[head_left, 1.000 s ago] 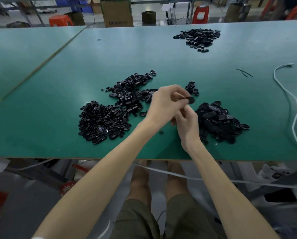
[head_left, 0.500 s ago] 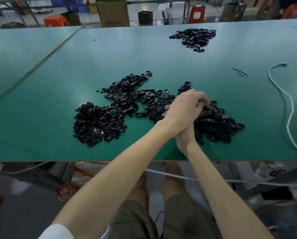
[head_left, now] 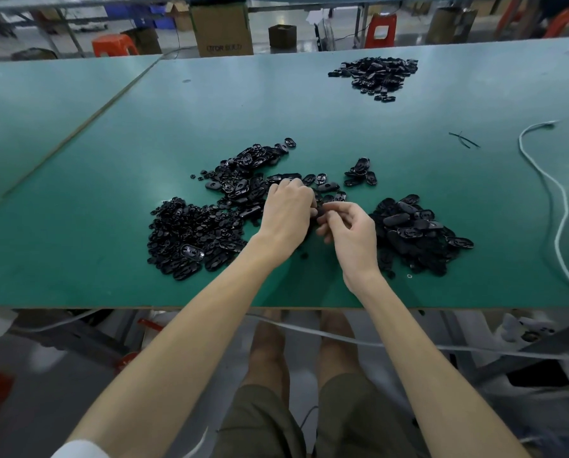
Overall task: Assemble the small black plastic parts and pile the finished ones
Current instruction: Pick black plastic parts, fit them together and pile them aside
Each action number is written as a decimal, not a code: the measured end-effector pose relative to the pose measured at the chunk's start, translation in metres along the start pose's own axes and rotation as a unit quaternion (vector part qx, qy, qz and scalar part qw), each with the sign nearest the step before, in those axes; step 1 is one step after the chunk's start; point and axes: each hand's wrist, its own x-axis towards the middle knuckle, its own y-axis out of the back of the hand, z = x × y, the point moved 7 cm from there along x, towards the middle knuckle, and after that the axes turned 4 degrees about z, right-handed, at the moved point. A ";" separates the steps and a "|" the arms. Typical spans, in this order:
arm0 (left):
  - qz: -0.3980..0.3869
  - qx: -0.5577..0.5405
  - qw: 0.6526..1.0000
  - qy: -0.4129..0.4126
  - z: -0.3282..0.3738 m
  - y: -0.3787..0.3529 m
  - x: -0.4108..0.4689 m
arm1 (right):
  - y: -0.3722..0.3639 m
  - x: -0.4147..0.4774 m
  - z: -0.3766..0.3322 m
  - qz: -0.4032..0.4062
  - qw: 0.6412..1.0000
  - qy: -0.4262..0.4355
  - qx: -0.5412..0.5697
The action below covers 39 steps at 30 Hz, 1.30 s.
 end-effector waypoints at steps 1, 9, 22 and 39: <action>0.003 -0.001 1.000 -0.002 0.000 0.000 -0.001 | 0.000 0.000 0.000 0.001 1.000 0.000 0.001; -0.004 -0.132 0.991 0.008 -0.001 0.013 -0.012 | 0.004 -0.001 -0.003 0.024 0.999 0.002 0.021; -0.055 0.015 0.993 0.101 -0.086 0.053 -0.025 | -0.001 -0.004 -0.007 -0.024 1.000 0.016 0.006; -0.040 0.065 0.983 0.168 -0.117 0.055 -0.037 | -0.003 -0.003 -0.004 -0.027 1.000 0.012 0.001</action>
